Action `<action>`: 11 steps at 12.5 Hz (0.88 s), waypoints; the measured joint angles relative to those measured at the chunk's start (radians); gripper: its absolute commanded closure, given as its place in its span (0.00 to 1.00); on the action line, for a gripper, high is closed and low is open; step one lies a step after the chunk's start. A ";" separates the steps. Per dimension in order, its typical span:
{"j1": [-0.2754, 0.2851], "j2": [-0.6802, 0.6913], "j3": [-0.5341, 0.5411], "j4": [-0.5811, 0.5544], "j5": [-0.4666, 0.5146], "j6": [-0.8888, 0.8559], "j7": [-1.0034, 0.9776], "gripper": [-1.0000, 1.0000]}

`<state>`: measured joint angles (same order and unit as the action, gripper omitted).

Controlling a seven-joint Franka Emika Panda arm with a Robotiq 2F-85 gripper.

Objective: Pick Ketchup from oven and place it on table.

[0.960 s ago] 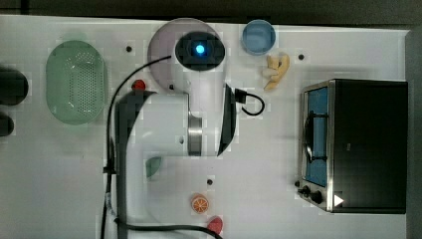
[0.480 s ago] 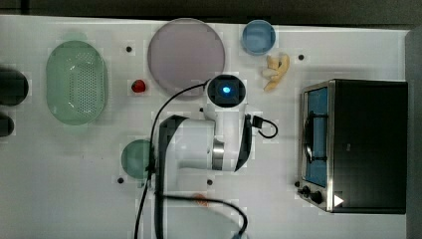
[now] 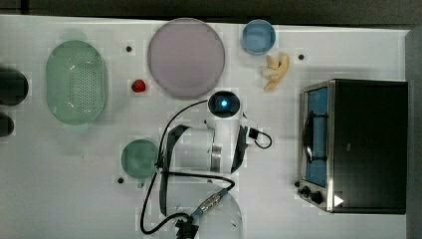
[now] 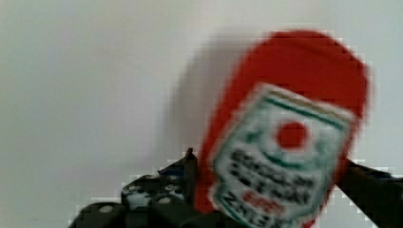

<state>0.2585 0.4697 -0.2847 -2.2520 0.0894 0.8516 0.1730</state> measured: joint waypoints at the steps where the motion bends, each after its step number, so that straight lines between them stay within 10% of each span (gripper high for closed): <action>1: 0.003 -0.018 0.001 -0.020 -0.012 0.006 0.002 0.00; 5: -0.010 -0.169 0.010 0.016 0.013 -0.070 0.002 0.00; 11: 0.010 -0.461 0.010 0.460 -0.022 -0.554 0.005 0.00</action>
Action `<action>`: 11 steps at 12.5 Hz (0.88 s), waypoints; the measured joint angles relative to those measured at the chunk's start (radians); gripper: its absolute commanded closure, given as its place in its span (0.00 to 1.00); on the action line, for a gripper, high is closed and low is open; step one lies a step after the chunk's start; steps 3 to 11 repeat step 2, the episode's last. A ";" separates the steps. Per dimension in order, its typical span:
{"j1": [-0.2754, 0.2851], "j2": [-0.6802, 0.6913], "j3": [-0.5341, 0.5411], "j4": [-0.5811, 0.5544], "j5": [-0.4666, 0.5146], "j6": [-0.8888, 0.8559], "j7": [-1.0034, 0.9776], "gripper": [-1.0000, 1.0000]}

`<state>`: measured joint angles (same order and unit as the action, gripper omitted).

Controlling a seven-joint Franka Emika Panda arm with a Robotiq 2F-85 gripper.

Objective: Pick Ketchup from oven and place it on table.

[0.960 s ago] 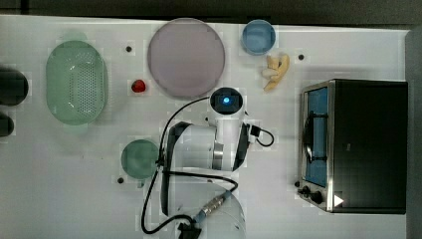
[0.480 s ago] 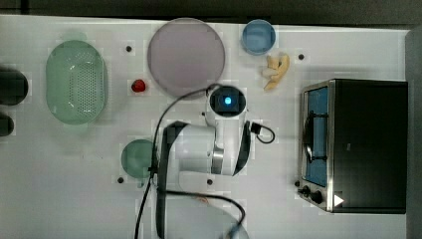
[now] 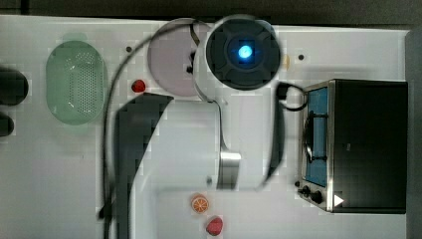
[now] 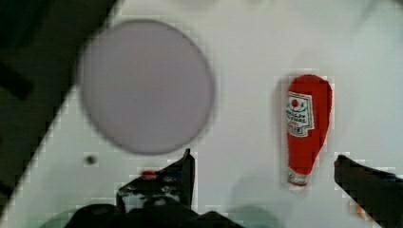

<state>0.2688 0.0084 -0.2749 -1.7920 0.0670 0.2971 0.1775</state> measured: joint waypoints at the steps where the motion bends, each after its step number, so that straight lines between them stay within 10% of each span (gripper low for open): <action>1: -0.004 -0.014 0.000 0.080 0.005 -0.077 0.000 0.00; 11: -0.011 -0.017 0.000 0.154 0.007 -0.168 0.000 0.00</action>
